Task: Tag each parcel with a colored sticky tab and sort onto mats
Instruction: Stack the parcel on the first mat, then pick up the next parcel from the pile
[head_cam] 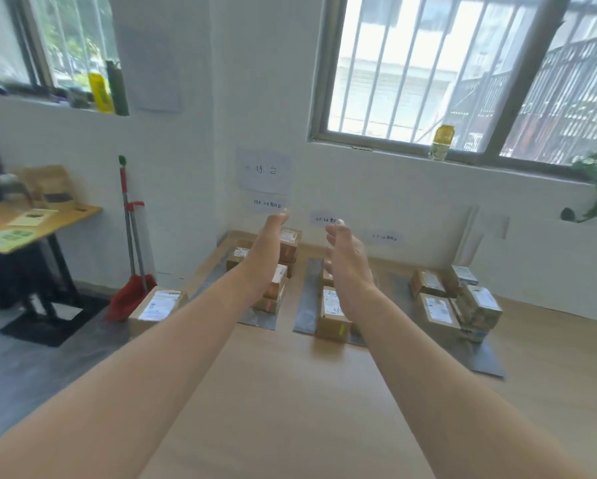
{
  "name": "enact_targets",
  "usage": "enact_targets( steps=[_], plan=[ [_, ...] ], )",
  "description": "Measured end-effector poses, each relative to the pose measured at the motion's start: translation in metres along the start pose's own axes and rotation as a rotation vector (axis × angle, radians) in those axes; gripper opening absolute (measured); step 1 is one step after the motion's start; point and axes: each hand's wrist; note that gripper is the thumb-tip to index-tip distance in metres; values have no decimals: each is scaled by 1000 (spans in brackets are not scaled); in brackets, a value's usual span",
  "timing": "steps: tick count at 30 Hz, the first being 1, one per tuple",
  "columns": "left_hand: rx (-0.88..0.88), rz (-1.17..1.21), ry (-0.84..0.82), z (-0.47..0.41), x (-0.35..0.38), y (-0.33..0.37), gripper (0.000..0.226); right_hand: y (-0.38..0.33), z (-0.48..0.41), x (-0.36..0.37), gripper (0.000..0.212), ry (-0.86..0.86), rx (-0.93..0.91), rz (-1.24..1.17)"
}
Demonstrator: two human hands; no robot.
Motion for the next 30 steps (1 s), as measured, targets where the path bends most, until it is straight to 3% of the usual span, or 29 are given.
enact_targets(
  steps=[8, 12, 15, 19, 28, 30],
  plan=[
    [-97, -79, 107, 30, -61, -25, 80, 30, 29, 58, 51, -59, 80, -9],
    [-92, -8, 130, 28, -104, -44, 48, 49, 27, 101, 49, -60, 106, -8],
    [-71, -24, 94, 19, -141, -65, 40, 70, 18, 144, 37, -44, 119, -28],
    [-153, -12, 104, -2, -195, -104, 56, 107, 4, 199, 44, -40, 195, -28],
    [-277, 23, 45, -55, -282, -185, 61, 186, -38, 288, 47, 68, 315, -14],
    [-325, 24, 36, -60, -291, -198, 66, 204, -46, 297, 39, 93, 321, 35]
  ],
)
Point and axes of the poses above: each hand's wrist, its own z-axis away from the middle knuckle, its own x-axis out of the palm, y = z × x, and after that the axes turned 14 degrees about -z, right-handed
